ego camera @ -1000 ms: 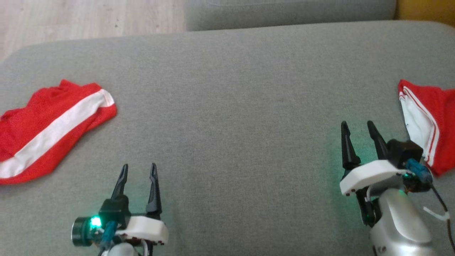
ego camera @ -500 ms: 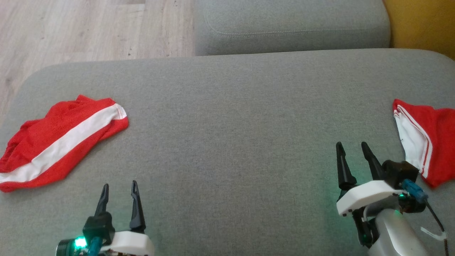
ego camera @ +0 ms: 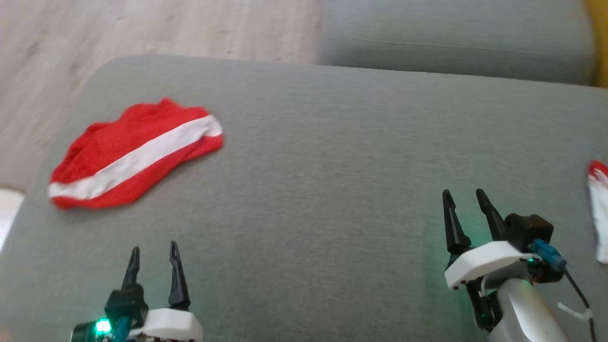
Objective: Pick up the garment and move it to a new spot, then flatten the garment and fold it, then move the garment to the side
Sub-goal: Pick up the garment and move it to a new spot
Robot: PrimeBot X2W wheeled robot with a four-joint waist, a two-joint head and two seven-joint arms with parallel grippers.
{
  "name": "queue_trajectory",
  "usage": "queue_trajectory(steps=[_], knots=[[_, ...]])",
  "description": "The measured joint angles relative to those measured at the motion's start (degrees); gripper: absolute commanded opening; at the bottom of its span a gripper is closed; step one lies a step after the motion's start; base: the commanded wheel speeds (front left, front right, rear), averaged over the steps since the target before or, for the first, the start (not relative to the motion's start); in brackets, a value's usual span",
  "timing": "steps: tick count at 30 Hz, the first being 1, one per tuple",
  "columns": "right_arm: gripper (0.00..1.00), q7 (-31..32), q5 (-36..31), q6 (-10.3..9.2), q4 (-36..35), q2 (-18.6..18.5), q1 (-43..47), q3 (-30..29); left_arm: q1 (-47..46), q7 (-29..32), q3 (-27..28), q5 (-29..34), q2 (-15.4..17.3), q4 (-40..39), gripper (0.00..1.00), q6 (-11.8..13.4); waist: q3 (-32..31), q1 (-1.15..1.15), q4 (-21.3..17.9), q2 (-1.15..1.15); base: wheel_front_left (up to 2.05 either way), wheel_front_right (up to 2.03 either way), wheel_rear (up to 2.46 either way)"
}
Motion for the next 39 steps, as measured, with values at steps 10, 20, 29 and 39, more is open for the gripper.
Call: queue_trajectory(steps=[10,20,29,39], knots=[[1.00,0.00,1.62,0.00,0.18,0.03,-0.01,2.98,3.26,0.00,4.56,0.29,0.05,0.70,1.00,0.45,1.22,0.00,11.87,0.00,0.00,0.00,0.00],[1.00,0.00,0.63,0.00,0.53,0.13,-0.23,4.08,2.32,0.00,12.40,1.32,-0.04,0.54,1.00,-0.19,4.22,-0.01,14.54,0.00,0.00,0.00,0.00],[1.00,0.00,-1.72,0.00,-1.49,0.08,-4.30,3.42,-9.70,0.00,17.50,1.88,3.85,3.76,1.00,-3.07,10.35,0.00,11.34,0.00,0.00,0.00,0.00],[1.00,-0.01,-5.24,0.00,-4.22,0.01,-8.18,2.91,-27.97,-0.01,16.23,2.61,7.97,12.95,1.00,-8.54,18.23,0.01,7.22,0.00,0.00,0.00,0.00]])
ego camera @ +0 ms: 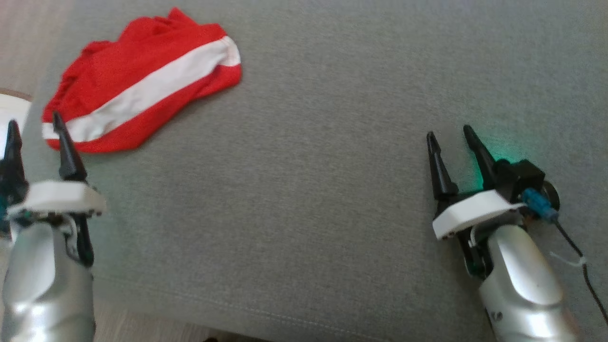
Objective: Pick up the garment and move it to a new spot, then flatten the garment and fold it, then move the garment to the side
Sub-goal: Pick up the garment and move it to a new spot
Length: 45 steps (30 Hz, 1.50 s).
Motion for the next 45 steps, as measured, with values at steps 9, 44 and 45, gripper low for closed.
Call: queue_trajectory(steps=[9,44,45], knots=[[1.00,-0.26,-0.92,0.00,-1.79,0.20,-3.94,0.04,-12.38,0.01,-4.90,-0.20,2.90,14.95,1.00,-3.49,4.65,-0.01,-5.13,0.00,0.00,0.00,0.00],[1.00,-0.46,9.95,0.00,0.90,0.01,0.10,0.89,-19.15,0.00,-31.11,-10.00,1.41,-4.83,0.00,-3.96,-3.35,-0.02,-16.02,0.00,0.00,0.00,0.00],[1.00,-0.42,10.27,0.00,1.05,0.01,0.38,1.13,-18.32,0.00,-32.44,-10.57,0.38,-5.58,0.00,-3.96,-3.79,-0.02,-16.88,0.00,0.00,0.00,0.00]])
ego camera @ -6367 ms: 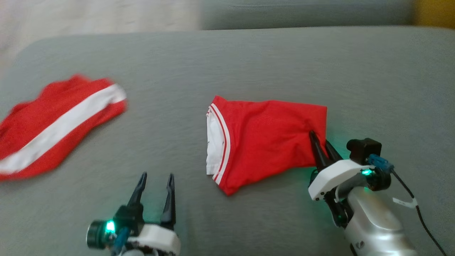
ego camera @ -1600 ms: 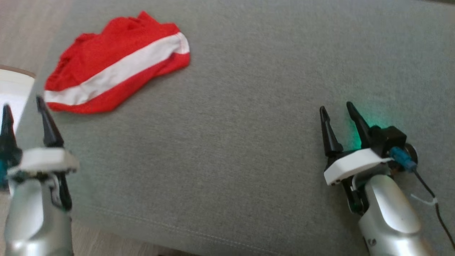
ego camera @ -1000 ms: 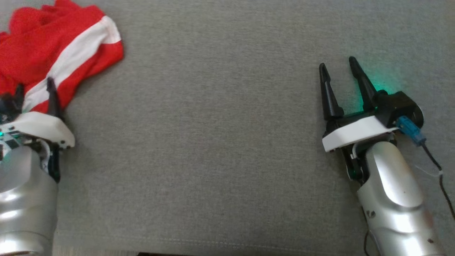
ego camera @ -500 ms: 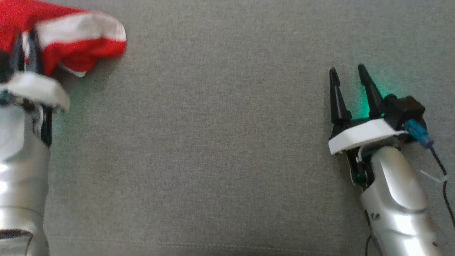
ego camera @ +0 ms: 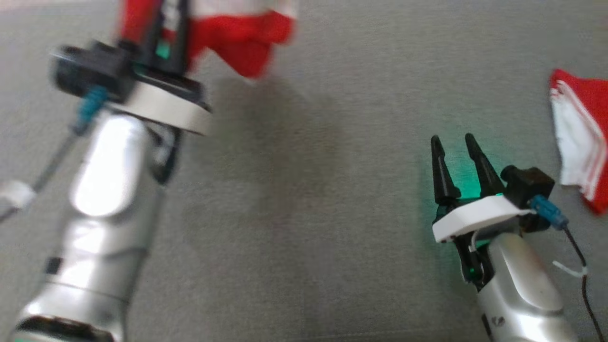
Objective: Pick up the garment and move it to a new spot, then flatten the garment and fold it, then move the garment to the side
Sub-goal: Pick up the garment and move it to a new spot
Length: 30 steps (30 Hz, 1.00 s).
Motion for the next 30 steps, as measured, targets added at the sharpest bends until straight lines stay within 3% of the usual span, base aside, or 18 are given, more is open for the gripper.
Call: queue_trajectory(steps=[6,7,8,9,17,24,30], knots=[[1.00,0.02,0.68,0.00,0.26,0.01,1.70,0.70,4.23,0.00,-6.39,-3.74,-6.03,-1.07,0.00,0.00,-1.97,0.00,-5.11,0.00,0.00,0.00,0.00],[1.00,0.02,0.93,0.00,0.27,0.01,2.02,0.88,5.14,0.00,-7.00,-3.96,-6.79,-0.54,0.04,0.00,-2.23,0.00,-5.87,0.00,0.00,0.00,0.00],[1.00,0.02,1.09,0.00,0.36,0.01,2.22,0.98,6.22,0.00,-7.53,-3.89,-7.35,0.21,0.46,0.00,-2.48,0.00,-6.60,0.00,0.00,0.00,0.00],[1.00,0.02,1.10,0.00,0.41,0.01,2.34,1.03,7.52,0.00,-7.71,-3.92,-7.77,1.14,1.00,0.00,-2.74,0.00,-7.28,0.00,0.00,0.00,0.00],[1.00,0.03,1.08,0.00,0.46,0.02,3.44,-0.19,18.67,0.01,-4.54,-3.69,-8.13,4.45,1.00,2.64,-5.05,0.00,-8.60,0.00,0.00,0.00,0.00],[1.00,0.03,0.80,0.00,-0.30,0.09,5.57,-2.22,29.52,0.01,5.23,0.90,-7.35,-1.27,1.00,6.65,-7.97,0.00,-5.63,0.00,0.00,0.00,0.00],[1.00,0.04,0.33,0.00,-0.21,0.12,8.09,-2.82,39.78,0.01,11.98,4.61,-6.91,-6.69,1.00,8.39,-11.38,0.00,-3.42,0.00,0.00,0.00,0.00]])
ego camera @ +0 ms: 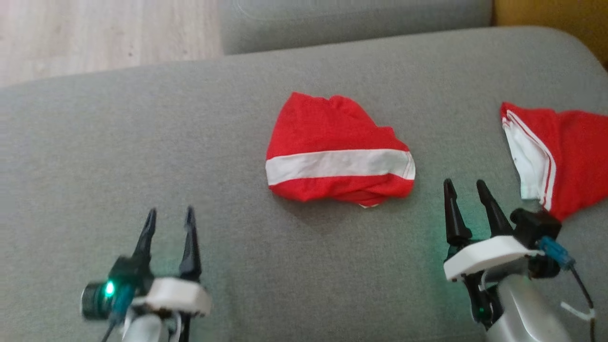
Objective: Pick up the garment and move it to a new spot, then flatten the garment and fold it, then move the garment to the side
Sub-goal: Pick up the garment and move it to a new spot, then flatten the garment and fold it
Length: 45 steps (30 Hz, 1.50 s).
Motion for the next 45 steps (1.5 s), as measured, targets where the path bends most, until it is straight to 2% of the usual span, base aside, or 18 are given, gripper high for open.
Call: queue_trajectory(steps=[8,13,21,30,35,41,43,45], knots=[[1.00,0.00,0.02,0.00,0.59,0.02,2.92,-0.19,9.98,0.00,3.03,3.83,-0.40,-4.35,1.00,0.26,-3.32,0.00,1.90,0.00,0.00,0.00,0.00],[1.00,0.04,0.02,0.00,0.80,0.05,3.41,-0.59,12.27,0.00,4.01,5.06,-0.71,-5.79,1.00,0.21,-3.89,0.00,2.88,0.00,0.00,0.00,0.00],[1.00,0.05,-0.40,0.00,3.32,0.05,1.91,-0.43,11.14,0.00,3.26,5.95,-0.90,-5.94,1.00,-0.64,-0.88,0.01,4.15,0.00,0.00,0.00,0.00],[1.00,0.07,-2.32,0.00,9.18,0.02,-8.57,-2.91,4.82,0.00,0.37,5.87,-1.11,-6.04,1.00,-1.36,5.63,0.02,7.49,0.00,0.00,0.00,0.00],[1.00,0.07,-2.42,0.00,12.28,0.02,-9.07,-4.43,3.82,0.00,-0.69,5.65,-1.13,-5.95,1.00,-1.33,8.25,0.02,9.59,0.00,0.00,0.00,0.00],[1.00,0.07,-1.47,0.00,12.33,0.01,-10.12,-4.22,3.60,0.00,-0.70,5.26,-1.13,-5.97,1.00,-1.30,9.49,0.02,10.23,0.00,0.00,0.00,0.00],[0.81,0.07,-0.66,0.00,12.12,0.01,-10.11,-3.54,3.58,0.00,-0.70,5.26,-1.13,-5.95,1.00,-1.30,9.56,0.01,10.03,0.00,0.00,0.00,0.00],[0.47,0.07,-0.20,0.00,12.07,0.01,-10.09,-3.13,3.41,0.00,-0.71,5.26,-1.13,-5.94,1.00,-1.30,9.56,0.01,9.79,0.00,0.00,0.00,0.00]])
